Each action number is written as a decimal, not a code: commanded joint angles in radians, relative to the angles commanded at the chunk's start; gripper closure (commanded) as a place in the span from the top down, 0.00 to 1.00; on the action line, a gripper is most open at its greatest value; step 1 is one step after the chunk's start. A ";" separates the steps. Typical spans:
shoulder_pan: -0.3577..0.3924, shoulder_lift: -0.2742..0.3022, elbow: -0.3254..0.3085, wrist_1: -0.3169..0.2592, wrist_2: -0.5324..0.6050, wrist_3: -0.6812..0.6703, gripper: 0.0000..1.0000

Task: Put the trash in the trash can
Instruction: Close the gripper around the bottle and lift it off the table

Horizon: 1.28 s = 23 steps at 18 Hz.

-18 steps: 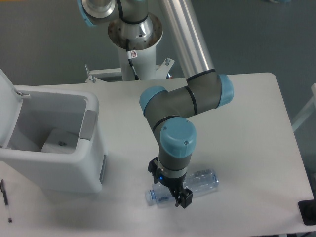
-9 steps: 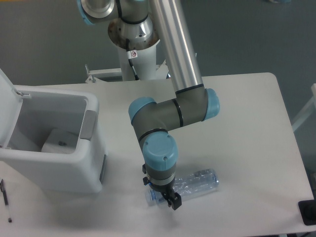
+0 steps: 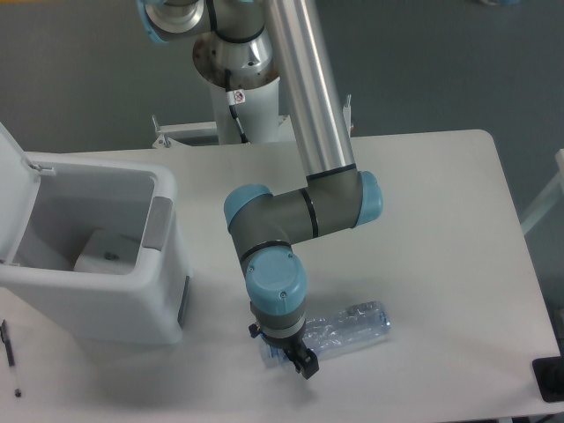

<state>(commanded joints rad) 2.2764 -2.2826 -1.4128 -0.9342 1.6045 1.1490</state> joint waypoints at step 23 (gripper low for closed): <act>0.038 0.011 0.152 -0.008 0.006 -0.041 0.50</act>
<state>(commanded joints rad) 2.3147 -2.2718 -1.2610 -0.9418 1.6108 1.1076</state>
